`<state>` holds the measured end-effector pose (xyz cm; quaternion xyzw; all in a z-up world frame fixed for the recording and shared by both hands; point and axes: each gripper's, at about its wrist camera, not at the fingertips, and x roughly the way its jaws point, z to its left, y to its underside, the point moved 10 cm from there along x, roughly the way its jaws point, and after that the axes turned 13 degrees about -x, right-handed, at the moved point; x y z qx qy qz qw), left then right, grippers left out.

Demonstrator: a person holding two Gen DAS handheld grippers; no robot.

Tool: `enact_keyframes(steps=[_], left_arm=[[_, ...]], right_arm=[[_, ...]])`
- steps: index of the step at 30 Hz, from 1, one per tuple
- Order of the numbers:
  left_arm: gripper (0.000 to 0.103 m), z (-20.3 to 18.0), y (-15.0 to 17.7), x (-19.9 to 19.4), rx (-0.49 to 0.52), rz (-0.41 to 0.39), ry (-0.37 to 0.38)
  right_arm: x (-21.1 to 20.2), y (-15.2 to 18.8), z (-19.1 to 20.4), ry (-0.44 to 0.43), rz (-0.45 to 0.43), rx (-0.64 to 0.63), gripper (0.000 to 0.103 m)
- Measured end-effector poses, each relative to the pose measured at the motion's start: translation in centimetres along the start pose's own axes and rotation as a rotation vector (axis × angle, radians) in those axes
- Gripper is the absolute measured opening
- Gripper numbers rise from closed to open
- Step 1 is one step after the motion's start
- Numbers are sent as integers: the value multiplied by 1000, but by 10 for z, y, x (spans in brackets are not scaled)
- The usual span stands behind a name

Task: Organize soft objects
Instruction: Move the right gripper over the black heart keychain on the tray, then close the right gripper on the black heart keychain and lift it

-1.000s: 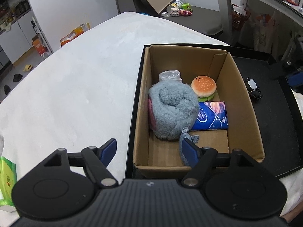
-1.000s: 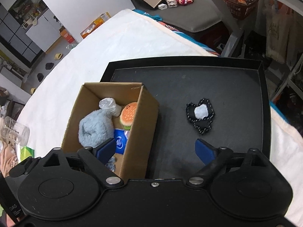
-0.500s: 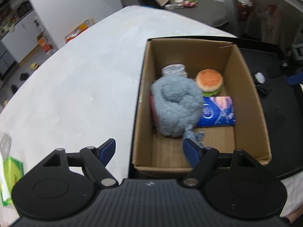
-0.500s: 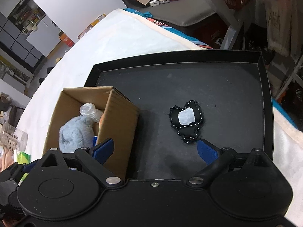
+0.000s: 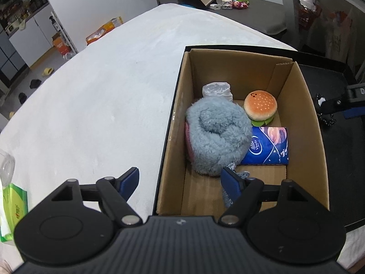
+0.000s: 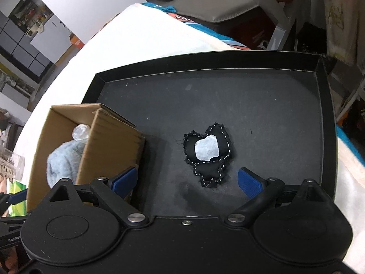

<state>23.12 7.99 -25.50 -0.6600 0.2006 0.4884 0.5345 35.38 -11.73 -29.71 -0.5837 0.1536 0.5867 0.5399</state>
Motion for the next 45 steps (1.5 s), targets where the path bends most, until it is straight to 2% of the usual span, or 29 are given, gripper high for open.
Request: enact_keyframes(steps=[6,9,10,12,14,16,23,34,45], left_arm=[[77,-6,1,1,20,-12,20],[77,-6,0,5,11,-9,23],[77,-6,0,6,15,-8,22],[77,-8,1,8,31,-9,16],[77,-11,2,7,51,-21,10],[77,-12,2,5,63,-34,6],[77,-8,4,0,42,-52,32],[77,-5,3,-1,30,-51,73],[77,0,4,-2,-13,-31,139]], right_arm=[[13,0,-6,36,9,-25,91],[20,-1,-9,49,5,-37,84],[22,0,-10,57,7,-42,71],[24,1,-11,77,10,-51,61],[23,1,-10,69,25,-53,21],[24,3,-10,49,34,-27,19],[10,3,-6,82,25,-48,7],[-4,11,-3,99,33,17,4],[-33,11,14,143,24,12,4]])
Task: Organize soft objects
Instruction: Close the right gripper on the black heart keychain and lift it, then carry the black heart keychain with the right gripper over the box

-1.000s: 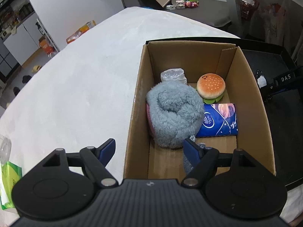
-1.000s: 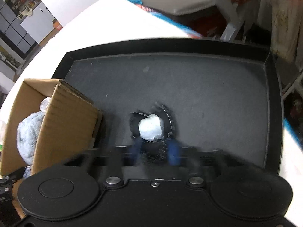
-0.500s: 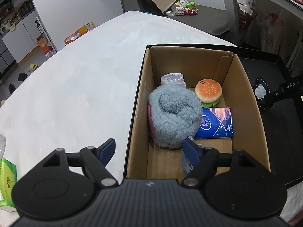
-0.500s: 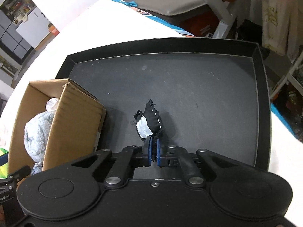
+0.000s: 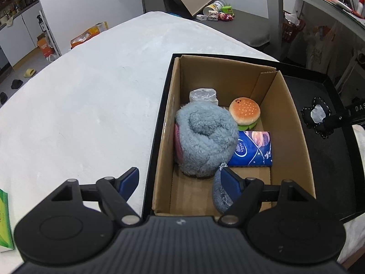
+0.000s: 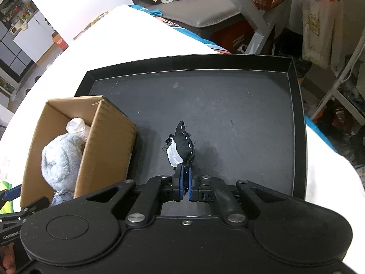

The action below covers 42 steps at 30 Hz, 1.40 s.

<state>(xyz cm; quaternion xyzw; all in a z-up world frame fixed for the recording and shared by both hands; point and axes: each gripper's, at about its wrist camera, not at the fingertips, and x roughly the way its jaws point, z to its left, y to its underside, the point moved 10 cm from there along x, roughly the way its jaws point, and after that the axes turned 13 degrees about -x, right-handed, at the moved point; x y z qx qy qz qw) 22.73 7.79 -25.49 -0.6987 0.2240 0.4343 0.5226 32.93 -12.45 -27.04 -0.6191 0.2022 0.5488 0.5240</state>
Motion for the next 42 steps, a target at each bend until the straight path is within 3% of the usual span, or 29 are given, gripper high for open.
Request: enact_keyframes(steps=[10,26,42], left_arm=[[77,-6,-6,-10,56,8,36],[73,3,-10,-12,131,8,112],[37,11,0,-7,110,2,147]], right_arm=[[-35,-3,6,61,-8,-38,4],[-72,-24,52,61,-54,-103,4],[-75,-30,118,31,-47,-187,4]])
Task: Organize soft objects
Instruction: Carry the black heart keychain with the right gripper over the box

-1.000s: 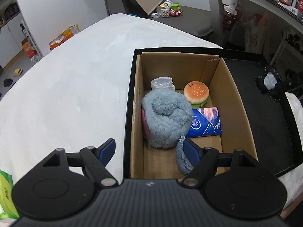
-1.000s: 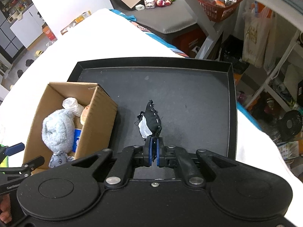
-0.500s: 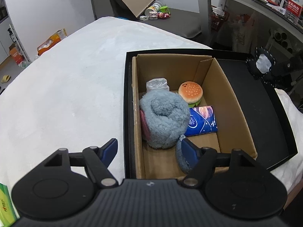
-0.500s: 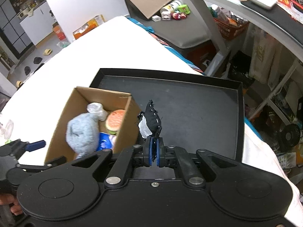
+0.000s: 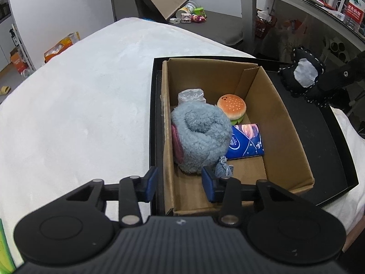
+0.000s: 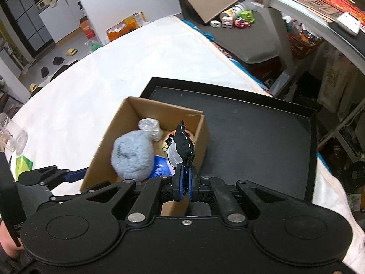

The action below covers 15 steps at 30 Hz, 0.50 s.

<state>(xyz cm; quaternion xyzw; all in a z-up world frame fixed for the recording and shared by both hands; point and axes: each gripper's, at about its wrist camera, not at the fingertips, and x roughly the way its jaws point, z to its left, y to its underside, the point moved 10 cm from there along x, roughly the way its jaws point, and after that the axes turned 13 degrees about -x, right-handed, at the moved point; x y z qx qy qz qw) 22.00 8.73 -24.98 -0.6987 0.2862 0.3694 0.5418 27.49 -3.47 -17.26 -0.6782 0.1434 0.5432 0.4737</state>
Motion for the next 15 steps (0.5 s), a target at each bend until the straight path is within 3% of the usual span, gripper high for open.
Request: enact_keyframes(steps=[15], left_arm=[[16,12,4,8,-44,42,12]], right_arm=[[27,7,49,-30,63,-22,5]])
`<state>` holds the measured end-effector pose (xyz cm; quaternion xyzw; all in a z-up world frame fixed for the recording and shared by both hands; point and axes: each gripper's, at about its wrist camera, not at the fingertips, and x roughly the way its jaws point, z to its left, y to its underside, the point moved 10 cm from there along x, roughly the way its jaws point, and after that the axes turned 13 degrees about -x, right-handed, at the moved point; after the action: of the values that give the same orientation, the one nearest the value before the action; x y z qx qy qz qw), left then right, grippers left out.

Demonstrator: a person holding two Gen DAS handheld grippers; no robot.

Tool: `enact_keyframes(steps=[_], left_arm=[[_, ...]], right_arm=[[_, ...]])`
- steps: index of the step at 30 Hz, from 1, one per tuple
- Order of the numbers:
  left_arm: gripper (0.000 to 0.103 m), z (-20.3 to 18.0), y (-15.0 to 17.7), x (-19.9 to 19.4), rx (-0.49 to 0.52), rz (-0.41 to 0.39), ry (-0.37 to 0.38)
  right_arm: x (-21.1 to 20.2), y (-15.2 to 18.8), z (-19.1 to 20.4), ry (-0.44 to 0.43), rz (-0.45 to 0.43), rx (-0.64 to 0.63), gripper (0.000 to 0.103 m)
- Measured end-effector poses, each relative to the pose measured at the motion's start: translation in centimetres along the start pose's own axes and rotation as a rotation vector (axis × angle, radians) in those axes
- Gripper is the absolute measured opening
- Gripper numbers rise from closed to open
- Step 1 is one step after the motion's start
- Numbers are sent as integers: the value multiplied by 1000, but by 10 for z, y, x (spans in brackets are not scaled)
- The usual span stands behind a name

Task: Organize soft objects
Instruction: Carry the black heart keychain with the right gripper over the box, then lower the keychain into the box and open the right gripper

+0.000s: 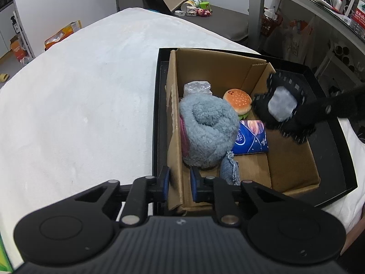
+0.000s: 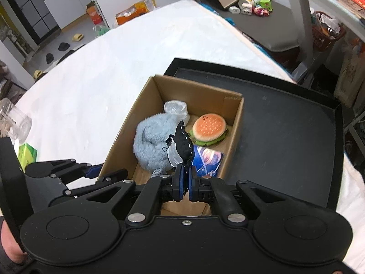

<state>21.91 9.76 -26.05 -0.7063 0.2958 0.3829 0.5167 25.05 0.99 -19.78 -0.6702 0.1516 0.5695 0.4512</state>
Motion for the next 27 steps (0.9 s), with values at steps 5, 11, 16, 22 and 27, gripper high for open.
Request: enact_keyframes(steps=[5,11,16,22,27], left_arm=[[15,3,-1,0,-21,-2,10],[13,3,0,0,-17,-7,2],[13,3,0,0,-11,-9,-6],[13,0,0,-1,10,-25,-30],[13,-2,0,-4,34,-36,-56]], right_arm=[[12,8,8,-1,33,-5,5],[20,15,10,0,53,-2,11],[15,17,6,1,37,2,17],[3,18,-7,5,-3,24,37],[-10,21,-20,-2,-32,42,41]])
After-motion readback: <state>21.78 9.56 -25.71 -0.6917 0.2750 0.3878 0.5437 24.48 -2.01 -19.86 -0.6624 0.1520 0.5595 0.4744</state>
